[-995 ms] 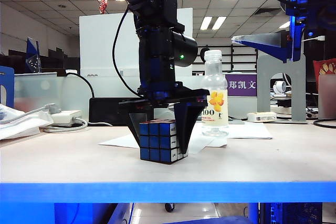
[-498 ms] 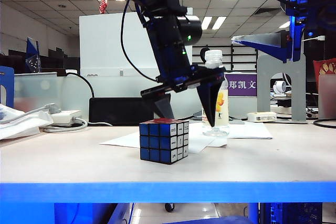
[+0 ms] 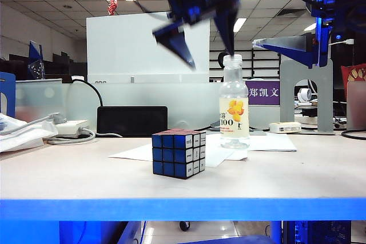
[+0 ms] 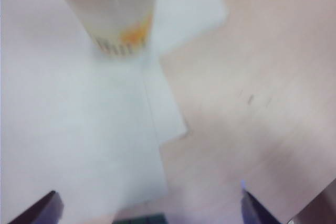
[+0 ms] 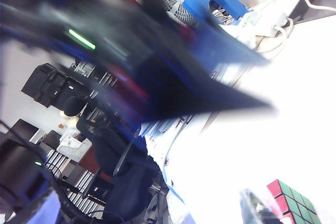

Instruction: Rotate the Rubik's Cube so that the bottom side is facing up.

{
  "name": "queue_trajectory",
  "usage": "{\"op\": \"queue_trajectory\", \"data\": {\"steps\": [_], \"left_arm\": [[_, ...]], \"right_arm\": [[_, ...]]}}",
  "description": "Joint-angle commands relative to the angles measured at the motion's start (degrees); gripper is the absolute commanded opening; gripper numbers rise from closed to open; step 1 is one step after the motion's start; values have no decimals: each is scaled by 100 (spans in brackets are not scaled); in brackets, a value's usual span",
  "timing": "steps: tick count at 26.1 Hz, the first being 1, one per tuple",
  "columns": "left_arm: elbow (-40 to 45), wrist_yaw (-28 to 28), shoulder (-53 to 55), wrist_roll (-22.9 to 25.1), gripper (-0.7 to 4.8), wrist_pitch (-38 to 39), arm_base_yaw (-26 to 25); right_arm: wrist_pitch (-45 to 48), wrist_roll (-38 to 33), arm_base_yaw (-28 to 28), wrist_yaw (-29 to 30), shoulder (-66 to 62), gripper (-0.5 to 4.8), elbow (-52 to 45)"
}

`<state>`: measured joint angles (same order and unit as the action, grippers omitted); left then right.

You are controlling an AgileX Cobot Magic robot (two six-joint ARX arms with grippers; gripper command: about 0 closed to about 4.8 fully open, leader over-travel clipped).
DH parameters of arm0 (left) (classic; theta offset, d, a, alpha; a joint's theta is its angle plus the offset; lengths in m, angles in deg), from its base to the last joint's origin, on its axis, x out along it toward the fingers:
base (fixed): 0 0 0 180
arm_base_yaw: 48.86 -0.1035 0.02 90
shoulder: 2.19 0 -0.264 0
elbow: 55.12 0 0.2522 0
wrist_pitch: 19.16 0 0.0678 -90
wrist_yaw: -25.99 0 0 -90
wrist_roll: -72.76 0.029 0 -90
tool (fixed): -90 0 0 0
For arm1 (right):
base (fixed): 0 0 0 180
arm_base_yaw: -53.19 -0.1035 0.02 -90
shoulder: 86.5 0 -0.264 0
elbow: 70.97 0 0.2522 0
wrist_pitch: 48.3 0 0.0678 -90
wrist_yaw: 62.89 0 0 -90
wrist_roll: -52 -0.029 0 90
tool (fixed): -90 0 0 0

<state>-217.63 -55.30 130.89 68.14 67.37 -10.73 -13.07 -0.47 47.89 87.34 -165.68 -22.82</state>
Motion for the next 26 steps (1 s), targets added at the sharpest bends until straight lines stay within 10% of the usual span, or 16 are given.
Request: {"op": "queue_trajectory", "data": {"steps": [1, 8, 13, 26], "left_arm": [[-35, -59, -459, -177, 479, -553, 7], [-35, -525, -931, -103, 479, -319, 11], [-35, -1045, -1300, -4, 283, -81, 11], [-35, -1714, -2092, 17, 219, 4, -2]], "right_arm": [[240, -63, 66, 13, 26, 459, 20], [470, -356, 553, 166, 28, 458, 17], [1641, -1104, 1290, 144, 42, 379, 20], [3158, -2310, 2035, 44, 221, 283, 17]]}}
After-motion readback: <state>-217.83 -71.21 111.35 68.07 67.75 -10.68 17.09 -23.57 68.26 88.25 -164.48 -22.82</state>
